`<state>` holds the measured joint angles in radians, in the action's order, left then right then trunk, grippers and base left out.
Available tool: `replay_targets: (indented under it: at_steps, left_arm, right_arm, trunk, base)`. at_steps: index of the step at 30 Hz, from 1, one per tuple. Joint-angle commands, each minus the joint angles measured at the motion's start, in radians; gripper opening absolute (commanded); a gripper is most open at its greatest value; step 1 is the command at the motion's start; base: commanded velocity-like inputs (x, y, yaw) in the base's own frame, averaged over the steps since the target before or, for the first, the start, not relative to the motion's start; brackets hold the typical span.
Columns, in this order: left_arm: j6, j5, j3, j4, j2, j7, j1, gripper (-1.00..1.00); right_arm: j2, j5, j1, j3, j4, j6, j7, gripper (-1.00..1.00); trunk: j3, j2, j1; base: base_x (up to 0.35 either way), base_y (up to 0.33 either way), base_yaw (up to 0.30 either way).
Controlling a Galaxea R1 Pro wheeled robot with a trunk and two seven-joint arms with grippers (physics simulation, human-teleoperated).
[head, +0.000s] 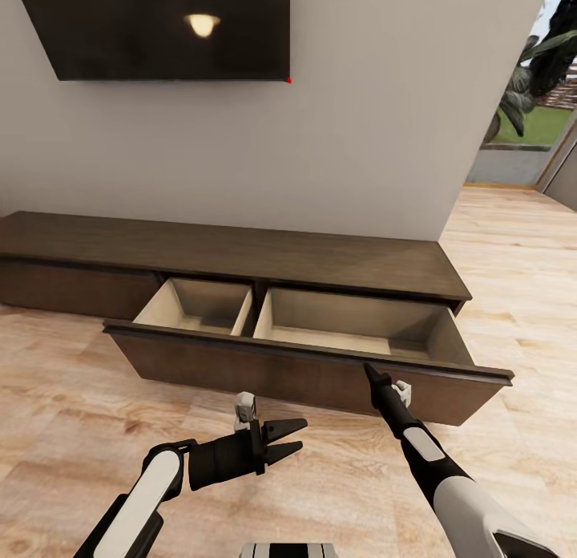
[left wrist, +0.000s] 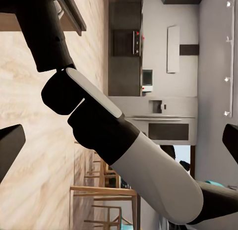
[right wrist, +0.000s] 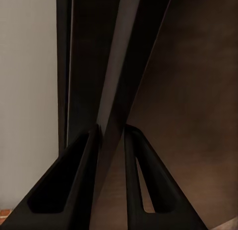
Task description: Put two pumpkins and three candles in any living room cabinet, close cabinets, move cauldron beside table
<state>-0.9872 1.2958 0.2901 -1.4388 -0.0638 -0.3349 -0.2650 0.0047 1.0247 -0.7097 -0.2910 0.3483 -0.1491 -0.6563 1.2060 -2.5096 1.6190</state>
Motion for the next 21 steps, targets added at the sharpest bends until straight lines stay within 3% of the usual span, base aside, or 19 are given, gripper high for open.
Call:
replay_targets:
  at_steps: [1, 20, 21]
  left_arm:
    - [-0.001, -0.006, 0.000, 0.000, -0.001, -0.007, 0.000, 1.00]
    - [-0.001, -0.006, 0.000, 0.000, -0.001, -0.007, 0.000, 1.00]
    - [-0.001, -0.006, 0.000, 0.000, -0.001, -0.007, 0.000, 1.00]
  right_arm:
    - [-0.028, 0.023, -0.001, -0.023, 0.000, -0.011, -0.006, -1.00]
    - [-0.029, 0.023, -0.001, -0.023, 0.001, -0.015, -0.009, -1.00]
    - [-0.029, 0.023, -0.001, -0.023, 0.001, -0.015, -0.009, 1.00]
  trunk:
    - [0.001, 0.000, 0.000]
    - [0.001, 0.000, 0.000]
    - [0.001, 0.000, 0.000]
  base:
    - [0.000, 0.000, 0.000]
    - [0.000, 0.000, 0.000]
    - [0.000, 0.000, 0.000]
